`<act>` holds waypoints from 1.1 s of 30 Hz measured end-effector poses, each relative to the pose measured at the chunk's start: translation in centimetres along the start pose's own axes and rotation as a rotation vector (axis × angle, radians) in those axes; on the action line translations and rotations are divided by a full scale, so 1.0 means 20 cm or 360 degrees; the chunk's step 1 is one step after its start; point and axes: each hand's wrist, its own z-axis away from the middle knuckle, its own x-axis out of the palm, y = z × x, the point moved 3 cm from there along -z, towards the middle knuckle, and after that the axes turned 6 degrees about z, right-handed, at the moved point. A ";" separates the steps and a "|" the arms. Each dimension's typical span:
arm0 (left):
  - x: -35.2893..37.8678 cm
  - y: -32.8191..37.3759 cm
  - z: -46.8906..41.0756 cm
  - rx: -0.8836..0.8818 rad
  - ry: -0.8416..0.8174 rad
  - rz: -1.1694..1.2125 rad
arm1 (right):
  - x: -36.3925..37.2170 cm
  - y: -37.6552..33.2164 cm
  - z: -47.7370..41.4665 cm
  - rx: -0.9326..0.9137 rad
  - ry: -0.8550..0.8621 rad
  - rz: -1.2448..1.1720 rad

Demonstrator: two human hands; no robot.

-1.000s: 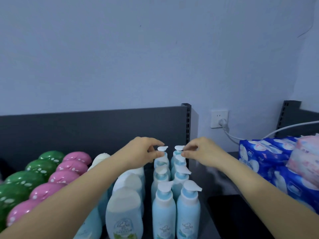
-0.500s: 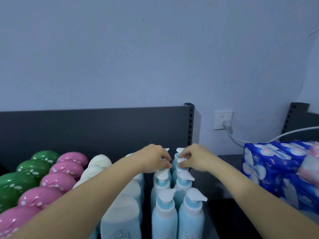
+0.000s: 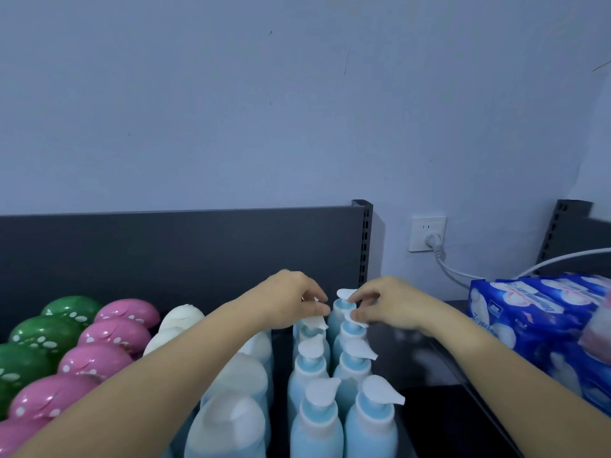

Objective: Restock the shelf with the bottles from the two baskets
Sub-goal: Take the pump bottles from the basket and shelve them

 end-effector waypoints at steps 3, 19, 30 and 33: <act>-0.07 -0.02 -0.04 0.0019 0.0261 0.0027 | -0.07 0.00 -0.05 0.0030 0.0249 0.0073; 0.06 -0.14 -0.22 -0.0135 -0.0096 0.0023 | 0.09 0.02 -0.29 -0.0069 0.0086 0.0178; 0.07 -0.14 -0.20 -0.0224 -0.0078 0.0102 | 0.12 0.02 -0.28 -0.0152 -0.0111 0.0278; 0.07 -0.13 -0.19 -0.0254 -0.0082 0.0106 | 0.13 0.03 -0.28 -0.0160 -0.0132 0.0282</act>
